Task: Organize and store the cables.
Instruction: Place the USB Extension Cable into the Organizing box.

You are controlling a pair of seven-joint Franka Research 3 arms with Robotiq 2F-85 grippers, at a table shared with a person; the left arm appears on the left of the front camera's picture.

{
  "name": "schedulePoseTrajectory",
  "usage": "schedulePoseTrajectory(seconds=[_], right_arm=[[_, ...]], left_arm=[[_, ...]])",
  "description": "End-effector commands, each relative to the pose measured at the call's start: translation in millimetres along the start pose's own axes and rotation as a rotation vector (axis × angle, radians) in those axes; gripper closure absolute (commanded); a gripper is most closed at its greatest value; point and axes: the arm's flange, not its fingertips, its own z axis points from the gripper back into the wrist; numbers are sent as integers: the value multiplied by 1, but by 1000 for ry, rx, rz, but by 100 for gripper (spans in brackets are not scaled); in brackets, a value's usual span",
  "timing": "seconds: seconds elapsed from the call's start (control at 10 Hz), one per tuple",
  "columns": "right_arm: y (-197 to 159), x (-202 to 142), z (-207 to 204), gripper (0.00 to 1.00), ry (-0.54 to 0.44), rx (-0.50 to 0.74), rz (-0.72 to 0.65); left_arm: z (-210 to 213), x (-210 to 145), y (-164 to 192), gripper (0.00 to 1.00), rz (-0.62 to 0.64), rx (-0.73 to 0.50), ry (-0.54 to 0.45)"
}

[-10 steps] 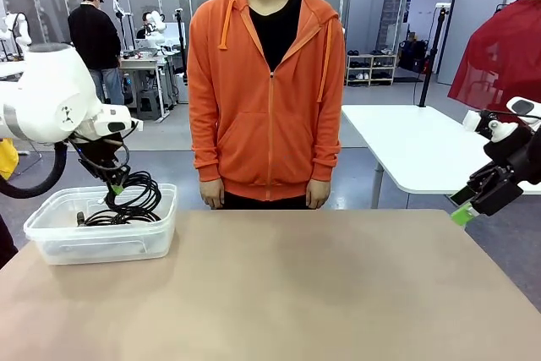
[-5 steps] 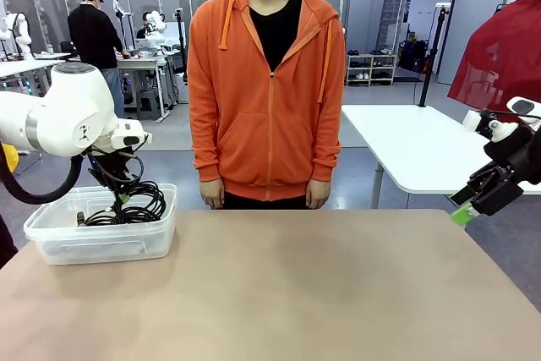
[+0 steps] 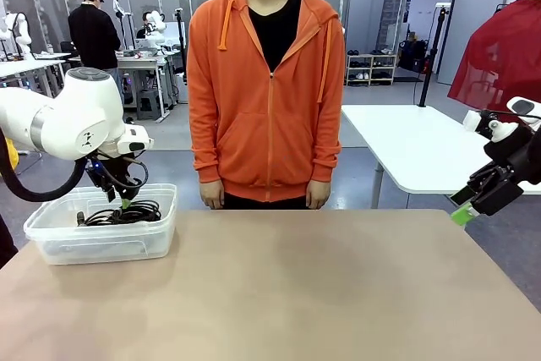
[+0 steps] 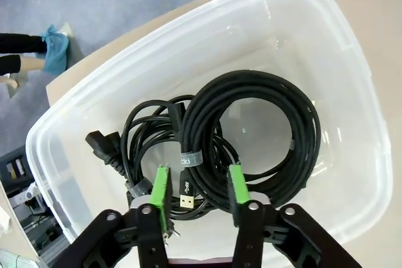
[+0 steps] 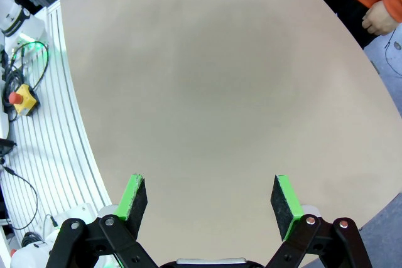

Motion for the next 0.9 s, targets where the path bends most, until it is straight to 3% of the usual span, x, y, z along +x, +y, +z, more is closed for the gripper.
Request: schedulePoseTrajectory(seconds=[0.0, 0.1, 0.2, 0.3, 0.4, 0.5, 0.6, 0.8], right_arm=[[1, -1, 0, 0, -1, 4, 13], [1, -1, 0, 0, -1, 4, 13], [1, -1, 0, 0, -1, 4, 13], [1, -1, 0, 0, -1, 4, 13], [1, -1, 0, 0, -1, 4, 13], [1, -1, 0, 0, -1, 4, 13], [1, -1, 0, 0, -1, 4, 13], [1, -1, 0, 0, -1, 4, 13]], left_arm=[[6, 5, -6, 42, 38, 34, 20], [9, 7, -7, 29, 50, 34, 16], [11, 7, -9, 28, 67, 26, 15], [10, 6, -10, 15, 78, 29, 13], [9, 6, -10, 14, 105, 43, 12], [10, 4, -8, 0, 149, 25, 26], [10, 2, -5, 8, 173, 22, 29], [8, 5, -7, 8, 97, 4, 3]])
